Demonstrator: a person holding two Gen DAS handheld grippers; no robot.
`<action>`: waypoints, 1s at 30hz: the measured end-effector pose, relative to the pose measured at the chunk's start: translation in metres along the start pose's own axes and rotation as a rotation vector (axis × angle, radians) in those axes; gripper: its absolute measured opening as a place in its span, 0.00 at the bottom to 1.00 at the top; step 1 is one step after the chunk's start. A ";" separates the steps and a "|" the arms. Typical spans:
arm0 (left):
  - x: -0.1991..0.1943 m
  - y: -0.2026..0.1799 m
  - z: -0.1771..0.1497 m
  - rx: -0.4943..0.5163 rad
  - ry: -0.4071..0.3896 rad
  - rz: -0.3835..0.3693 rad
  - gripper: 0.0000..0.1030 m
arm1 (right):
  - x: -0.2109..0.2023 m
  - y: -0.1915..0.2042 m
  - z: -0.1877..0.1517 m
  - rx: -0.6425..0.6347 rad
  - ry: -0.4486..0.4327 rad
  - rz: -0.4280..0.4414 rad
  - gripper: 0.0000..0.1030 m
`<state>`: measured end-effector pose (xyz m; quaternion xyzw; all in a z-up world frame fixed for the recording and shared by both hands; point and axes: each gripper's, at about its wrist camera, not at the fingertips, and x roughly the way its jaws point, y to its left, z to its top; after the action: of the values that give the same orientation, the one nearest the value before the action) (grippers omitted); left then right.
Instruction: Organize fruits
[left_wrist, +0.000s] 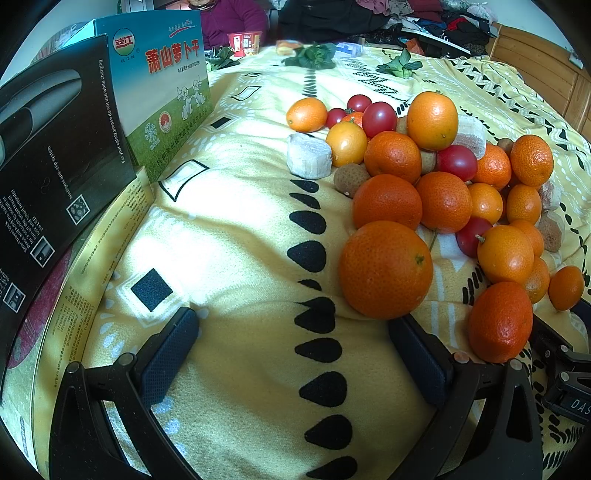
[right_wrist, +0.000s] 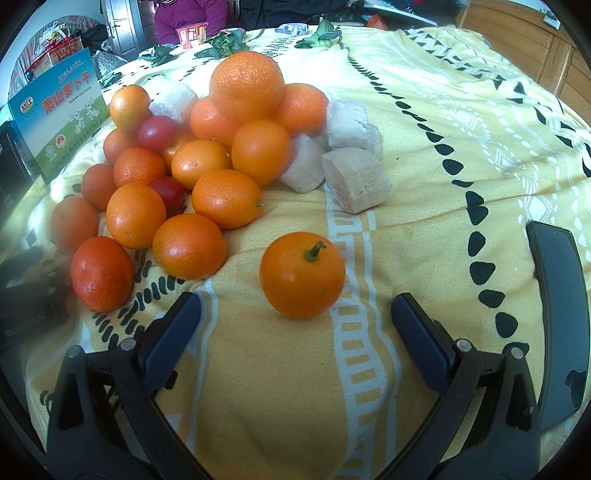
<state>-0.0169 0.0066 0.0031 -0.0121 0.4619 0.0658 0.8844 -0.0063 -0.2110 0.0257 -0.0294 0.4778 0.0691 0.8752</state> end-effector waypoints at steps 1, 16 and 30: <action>0.000 0.000 0.000 -0.001 0.000 -0.001 1.00 | 0.000 0.000 0.000 0.000 0.000 0.000 1.00; -0.001 -0.001 0.001 -0.002 -0.002 0.000 1.00 | 0.001 0.001 0.001 0.002 -0.001 0.001 1.00; 0.004 0.006 0.003 -0.014 0.001 -0.025 1.00 | 0.003 -0.004 0.000 0.006 -0.009 0.017 1.00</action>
<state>-0.0129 0.0132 0.0017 -0.0241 0.4619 0.0579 0.8847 -0.0042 -0.2144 0.0231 -0.0224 0.4743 0.0755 0.8769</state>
